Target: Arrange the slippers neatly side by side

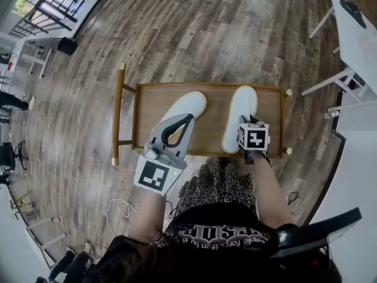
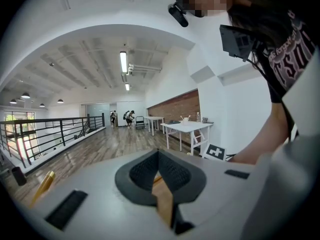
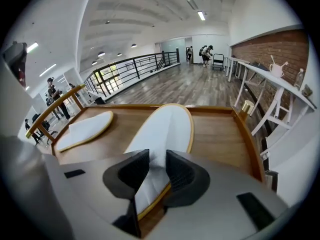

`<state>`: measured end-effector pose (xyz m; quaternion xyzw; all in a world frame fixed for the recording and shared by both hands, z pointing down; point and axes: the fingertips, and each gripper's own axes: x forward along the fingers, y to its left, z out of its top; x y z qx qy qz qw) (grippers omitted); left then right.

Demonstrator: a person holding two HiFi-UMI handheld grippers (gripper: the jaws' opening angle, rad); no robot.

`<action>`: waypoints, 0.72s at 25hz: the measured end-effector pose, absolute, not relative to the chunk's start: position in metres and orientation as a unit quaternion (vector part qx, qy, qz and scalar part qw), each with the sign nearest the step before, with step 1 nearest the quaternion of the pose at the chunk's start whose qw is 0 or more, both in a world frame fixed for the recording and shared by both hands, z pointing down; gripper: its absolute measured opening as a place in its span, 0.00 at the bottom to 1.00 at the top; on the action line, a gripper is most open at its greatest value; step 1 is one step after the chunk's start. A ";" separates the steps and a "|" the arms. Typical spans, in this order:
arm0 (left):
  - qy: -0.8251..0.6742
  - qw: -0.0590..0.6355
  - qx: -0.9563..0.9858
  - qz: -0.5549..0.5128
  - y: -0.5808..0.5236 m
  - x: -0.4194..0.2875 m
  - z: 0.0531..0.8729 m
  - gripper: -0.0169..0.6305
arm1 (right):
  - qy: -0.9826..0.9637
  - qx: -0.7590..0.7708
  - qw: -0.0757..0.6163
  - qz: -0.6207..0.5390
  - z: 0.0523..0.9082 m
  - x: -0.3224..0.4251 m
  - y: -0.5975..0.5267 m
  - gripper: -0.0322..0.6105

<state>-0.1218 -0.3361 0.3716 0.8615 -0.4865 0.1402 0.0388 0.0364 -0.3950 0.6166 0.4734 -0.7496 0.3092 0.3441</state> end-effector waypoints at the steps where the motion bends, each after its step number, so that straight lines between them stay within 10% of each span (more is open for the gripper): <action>1: -0.487 0.041 0.861 0.143 -0.336 -0.123 0.373 0.01 | -0.749 0.472 0.354 0.301 0.619 0.037 -0.395 0.21; 18: -0.498 0.045 0.856 0.134 -0.345 -0.137 0.378 0.01 | -0.757 0.419 0.439 0.242 0.590 0.104 -0.398 0.09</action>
